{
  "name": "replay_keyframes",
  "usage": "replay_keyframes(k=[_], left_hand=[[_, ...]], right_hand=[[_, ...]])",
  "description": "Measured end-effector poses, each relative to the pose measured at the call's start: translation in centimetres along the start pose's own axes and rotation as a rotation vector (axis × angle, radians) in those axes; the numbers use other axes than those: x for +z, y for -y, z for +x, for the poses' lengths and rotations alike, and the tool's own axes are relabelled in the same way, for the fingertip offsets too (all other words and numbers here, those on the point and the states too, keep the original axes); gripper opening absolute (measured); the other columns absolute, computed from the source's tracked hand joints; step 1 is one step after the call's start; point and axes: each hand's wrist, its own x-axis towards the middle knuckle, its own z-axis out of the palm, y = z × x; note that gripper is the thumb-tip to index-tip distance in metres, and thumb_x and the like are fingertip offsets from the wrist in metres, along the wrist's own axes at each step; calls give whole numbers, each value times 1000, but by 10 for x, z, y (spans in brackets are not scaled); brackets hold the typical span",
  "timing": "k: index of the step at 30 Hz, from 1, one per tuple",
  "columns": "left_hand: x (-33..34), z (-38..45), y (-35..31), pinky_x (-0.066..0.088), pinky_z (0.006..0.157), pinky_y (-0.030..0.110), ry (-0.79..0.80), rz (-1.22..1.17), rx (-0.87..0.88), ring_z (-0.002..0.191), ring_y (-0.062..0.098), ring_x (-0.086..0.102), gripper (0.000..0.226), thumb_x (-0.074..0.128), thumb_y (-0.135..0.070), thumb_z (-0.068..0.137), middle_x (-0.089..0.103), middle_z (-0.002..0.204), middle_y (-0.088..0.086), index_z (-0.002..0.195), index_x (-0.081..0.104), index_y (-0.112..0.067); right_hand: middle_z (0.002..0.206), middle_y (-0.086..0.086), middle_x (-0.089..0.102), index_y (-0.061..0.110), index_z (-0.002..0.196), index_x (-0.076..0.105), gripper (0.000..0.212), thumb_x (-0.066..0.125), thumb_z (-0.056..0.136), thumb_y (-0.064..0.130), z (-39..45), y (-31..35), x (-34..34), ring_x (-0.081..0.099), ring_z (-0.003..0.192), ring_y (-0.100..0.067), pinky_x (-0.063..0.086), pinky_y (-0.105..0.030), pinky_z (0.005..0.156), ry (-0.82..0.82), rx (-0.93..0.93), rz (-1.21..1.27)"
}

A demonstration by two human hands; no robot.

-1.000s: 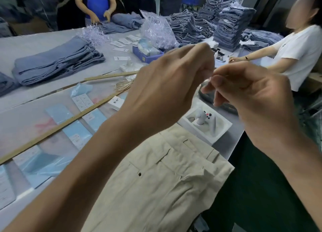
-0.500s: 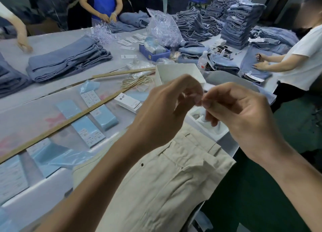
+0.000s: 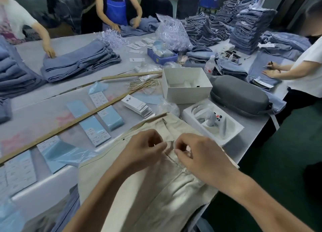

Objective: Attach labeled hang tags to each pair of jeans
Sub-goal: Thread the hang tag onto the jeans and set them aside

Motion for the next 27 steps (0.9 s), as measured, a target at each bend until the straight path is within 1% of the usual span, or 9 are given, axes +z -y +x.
replay_keyframes(k=[2, 4, 7, 10, 13, 15, 18, 22, 27], left_hand=[[-2, -3, -1, 43, 49, 24, -25, -141, -4, 53, 7, 53, 15, 76, -18, 88, 65, 63, -5, 76, 69, -13], [-3, -6, 1, 41, 45, 24, -47, -261, -16, 52, 9, 51, 16, 77, -15, 89, 63, 61, 0, 77, 70, -6], [-5, -9, 8, 38, 51, 28, -34, -432, -31, 58, 19, 50, 18, 76, -15, 90, 65, 68, 9, 81, 70, -2], [-6, -14, 16, 35, 56, 32, 23, -553, -33, 63, 26, 47, 21, 77, -22, 89, 64, 73, 17, 87, 73, -1], [-9, -15, 24, 44, 51, 27, 30, -731, -71, 63, 23, 56, 19, 73, -17, 85, 67, 78, 17, 97, 78, -3], [-12, -14, 29, 49, 54, 23, 67, -812, -100, 63, 20, 59, 22, 71, -11, 84, 69, 82, 18, 104, 78, -4], [-11, -10, 27, 49, 58, 22, 150, -673, -56, 64, 17, 59, 17, 71, -4, 88, 71, 81, 17, 102, 80, -5], [-7, -6, 23, 46, 54, 20, 201, -526, -46, 60, 14, 57, 16, 79, -10, 85, 72, 74, 10, 100, 81, -14], [-2, -11, 20, 41, 51, 24, 111, -524, -3, 59, 16, 51, 16, 83, -14, 82, 63, 71, 2, 98, 81, -12]], right_hand=[[90, 11, 64, 28, 93, 60, 10, 56, 98, 36, 1, 3, 8, 61, 77, -11, 52, -35, 74, -35, -13, -117], [89, 9, 64, 26, 93, 60, 13, 54, 100, 36, 2, 10, 16, 63, 76, -17, 53, -35, 69, -105, -39, -200], [84, 7, 63, 23, 88, 62, 11, 62, 97, 30, 4, 22, 25, 63, 74, -19, 52, -35, 61, -216, -19, -234], [87, 4, 62, 21, 89, 64, 7, 64, 96, 22, 5, 29, 33, 61, 78, -19, 54, -36, 59, -260, -1, -246], [91, 7, 62, 22, 94, 64, 4, 62, 97, 23, 5, 28, 37, 60, 80, -15, 54, -32, 64, -268, 29, -164], [93, 10, 61, 24, 97, 63, 6, 57, 98, 27, 4, 27, 40, 59, 81, -12, 52, -29, 67, -265, 49, -111], [91, 11, 60, 24, 94, 64, 10, 55, 96, 28, -3, 27, 41, 59, 79, -11, 51, -28, 65, -284, 61, -67], [92, 11, 61, 23, 93, 66, 4, 63, 95, 25, -5, 22, 42, 60, 83, -13, 53, -32, 68, -275, 81, -41], [90, 12, 61, 23, 92, 66, 3, 67, 95, 23, -3, 19, 44, 59, 83, -12, 53, -33, 69, -273, 81, 7]])
